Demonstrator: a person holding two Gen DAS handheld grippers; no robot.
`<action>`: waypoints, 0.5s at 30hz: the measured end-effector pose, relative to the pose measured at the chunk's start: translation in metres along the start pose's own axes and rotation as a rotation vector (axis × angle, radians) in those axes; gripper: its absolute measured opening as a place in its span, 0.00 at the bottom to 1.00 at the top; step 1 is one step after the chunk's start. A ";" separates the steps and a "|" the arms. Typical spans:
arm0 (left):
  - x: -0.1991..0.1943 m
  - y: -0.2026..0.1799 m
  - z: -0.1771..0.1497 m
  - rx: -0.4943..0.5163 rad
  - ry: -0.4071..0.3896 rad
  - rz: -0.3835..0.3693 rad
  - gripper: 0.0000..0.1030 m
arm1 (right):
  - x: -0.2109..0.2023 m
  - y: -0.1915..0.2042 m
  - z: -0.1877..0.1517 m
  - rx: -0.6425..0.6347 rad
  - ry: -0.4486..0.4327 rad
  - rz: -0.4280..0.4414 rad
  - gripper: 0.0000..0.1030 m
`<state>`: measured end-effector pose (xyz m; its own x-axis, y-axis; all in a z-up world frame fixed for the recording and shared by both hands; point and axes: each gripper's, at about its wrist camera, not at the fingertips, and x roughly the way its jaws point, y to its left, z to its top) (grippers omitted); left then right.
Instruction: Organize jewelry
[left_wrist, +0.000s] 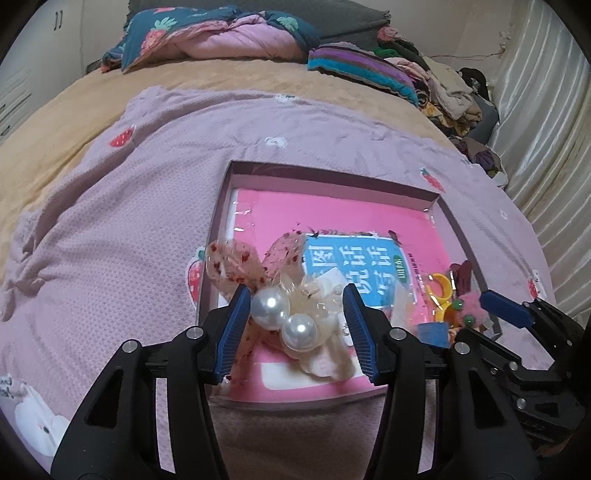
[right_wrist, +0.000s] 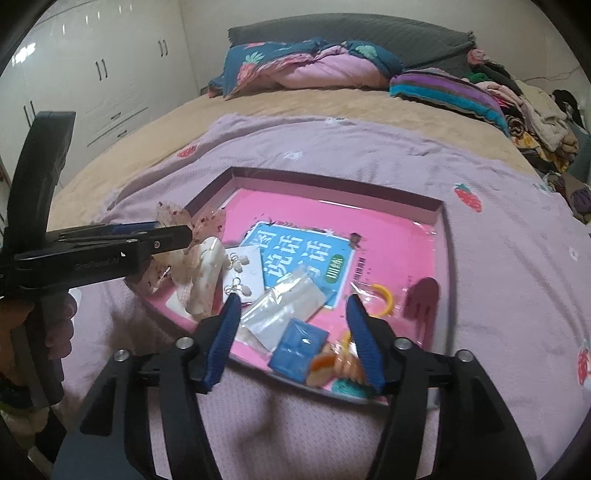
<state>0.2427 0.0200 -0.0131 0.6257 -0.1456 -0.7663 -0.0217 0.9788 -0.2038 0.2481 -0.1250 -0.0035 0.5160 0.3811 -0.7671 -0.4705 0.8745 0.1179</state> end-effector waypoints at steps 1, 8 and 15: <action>-0.002 -0.002 0.000 0.002 -0.003 -0.002 0.45 | -0.007 -0.004 -0.002 0.015 -0.008 -0.004 0.64; -0.030 -0.020 0.004 0.029 -0.049 -0.022 0.50 | -0.046 -0.018 -0.013 0.070 -0.068 -0.041 0.81; -0.062 -0.039 0.000 0.050 -0.098 -0.029 0.59 | -0.087 -0.026 -0.026 0.111 -0.127 -0.068 0.87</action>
<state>0.2046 -0.0094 0.0430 0.6989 -0.1612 -0.6968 0.0349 0.9808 -0.1919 0.1970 -0.1891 0.0439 0.6333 0.3487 -0.6909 -0.3535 0.9245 0.1426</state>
